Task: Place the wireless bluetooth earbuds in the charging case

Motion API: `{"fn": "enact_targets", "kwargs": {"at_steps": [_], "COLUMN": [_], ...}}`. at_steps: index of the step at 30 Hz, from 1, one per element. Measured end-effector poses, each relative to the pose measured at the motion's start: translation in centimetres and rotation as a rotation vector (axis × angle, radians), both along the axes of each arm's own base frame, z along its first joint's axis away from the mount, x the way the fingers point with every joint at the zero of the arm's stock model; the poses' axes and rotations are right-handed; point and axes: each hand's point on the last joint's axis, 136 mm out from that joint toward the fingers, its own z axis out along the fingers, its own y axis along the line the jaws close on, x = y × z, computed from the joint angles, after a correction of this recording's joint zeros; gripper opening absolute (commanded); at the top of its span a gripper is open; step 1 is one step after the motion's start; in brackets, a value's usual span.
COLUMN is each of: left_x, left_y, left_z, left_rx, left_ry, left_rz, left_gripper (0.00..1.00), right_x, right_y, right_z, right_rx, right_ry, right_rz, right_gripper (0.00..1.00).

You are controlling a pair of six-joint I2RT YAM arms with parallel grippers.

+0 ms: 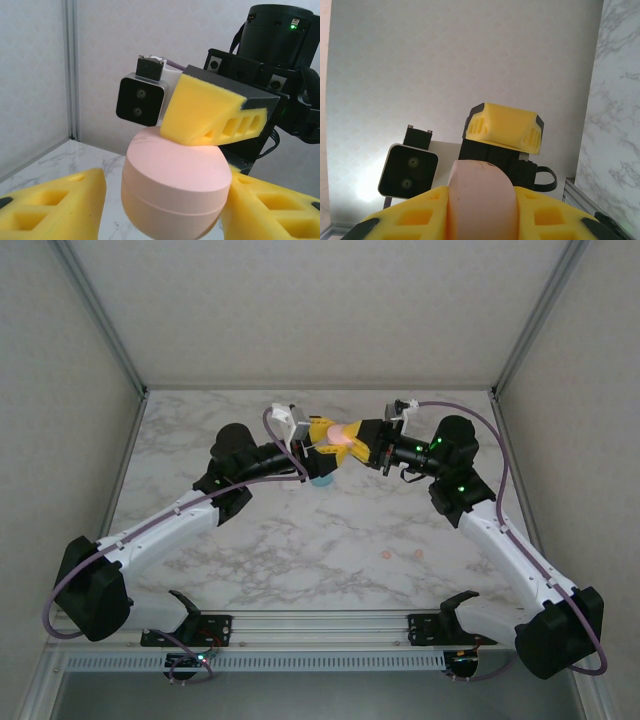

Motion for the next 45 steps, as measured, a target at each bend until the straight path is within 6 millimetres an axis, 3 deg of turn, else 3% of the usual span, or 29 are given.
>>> {"fn": "enact_targets", "kwargs": {"at_steps": [8,12,16,21,32,41,45], "left_x": [-0.28,-0.38,-0.38,-0.3,-0.3,-0.18,-0.18], "left_y": [-0.13,-0.16,-0.2,-0.25,-0.3,-0.28,-0.28], "left_z": [0.24,0.37,0.29,0.01,-0.15,-0.26,-0.27], "left_rx": [0.005,0.008,0.016,0.031,0.043,0.049,0.051], "left_ry": [-0.005,-0.016,-0.018,-0.017,-0.021,-0.028,-0.032], "left_rz": [-0.018,-0.023,-0.023,-0.02,-0.02,-0.012,-0.012], "left_gripper": [0.53,0.45,0.53,0.54,0.46,0.52,0.43], "right_x": [0.01,0.08,0.09,-0.01,0.22,0.24,0.2], "right_y": [0.0,-0.01,-0.01,0.06,0.21,0.29,0.27], "right_z": [0.05,-0.26,-0.28,-0.1,-0.18,-0.08,-0.02], "right_rx": [0.007,0.007,0.008,0.013,0.015,0.021,0.021], "right_ry": [0.002,0.018,0.023,0.017,0.014,0.014,0.012], "right_rz": [0.0,-0.002,-0.003,0.001,0.002,0.006,0.006], "right_gripper": [0.04,0.04,0.04,0.04,0.04,0.04,0.04]}}
